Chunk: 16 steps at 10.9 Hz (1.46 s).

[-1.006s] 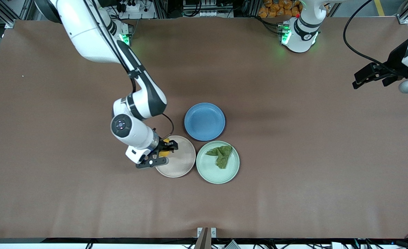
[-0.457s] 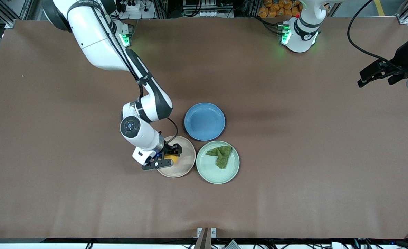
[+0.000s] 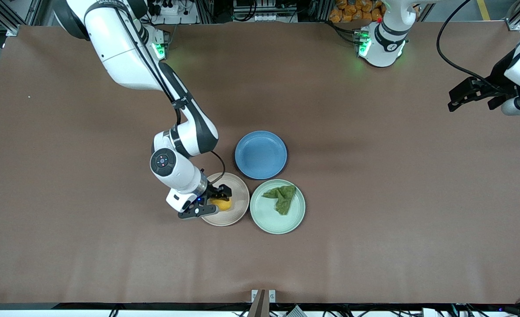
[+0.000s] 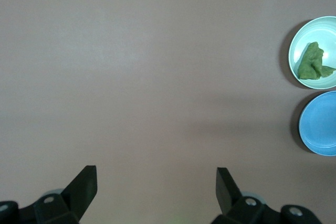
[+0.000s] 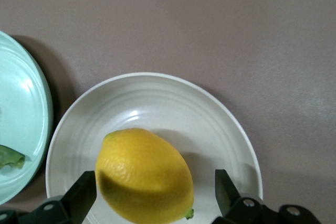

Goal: Place lemon and lettuce in plates

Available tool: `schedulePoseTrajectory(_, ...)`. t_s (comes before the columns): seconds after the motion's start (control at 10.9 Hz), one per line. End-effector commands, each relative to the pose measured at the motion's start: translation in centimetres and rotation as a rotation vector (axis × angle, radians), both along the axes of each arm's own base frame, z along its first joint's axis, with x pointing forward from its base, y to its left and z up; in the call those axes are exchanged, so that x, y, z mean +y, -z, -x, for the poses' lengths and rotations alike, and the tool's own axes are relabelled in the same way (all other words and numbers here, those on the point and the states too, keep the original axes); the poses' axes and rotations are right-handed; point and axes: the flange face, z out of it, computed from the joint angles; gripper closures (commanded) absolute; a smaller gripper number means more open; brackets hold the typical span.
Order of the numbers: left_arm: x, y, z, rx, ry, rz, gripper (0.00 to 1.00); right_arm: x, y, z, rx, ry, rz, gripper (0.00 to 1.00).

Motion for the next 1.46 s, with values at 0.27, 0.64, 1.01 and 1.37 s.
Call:
schedulePoseTrajectory(0.27,0.3,-0.4,0.2,-0.007,0.027,-0.023,0.00,-4.5,-5.8,-2.9,0.162,-0.007,0.018,0.00)
schedulePoseTrajectory(0.64,0.2,-1.0,0.3,-0.020,0.026,-0.013,0.00,-9.4,-9.6,-3.8,0.208,-0.013,0.024,0.00)
schedulePoseTrajectory(1.01,-0.2,-1.0,0.2,-0.024,0.026,-0.013,0.00,-17.1,-13.5,-4.1,0.281,0.009,0.014,0.00)
schedulePoseTrajectory(1.37,-0.6,-1.0,0.1,-0.027,0.033,-0.014,0.00,-25.2,-16.4,-3.6,0.329,-0.004,0.023,0.00)
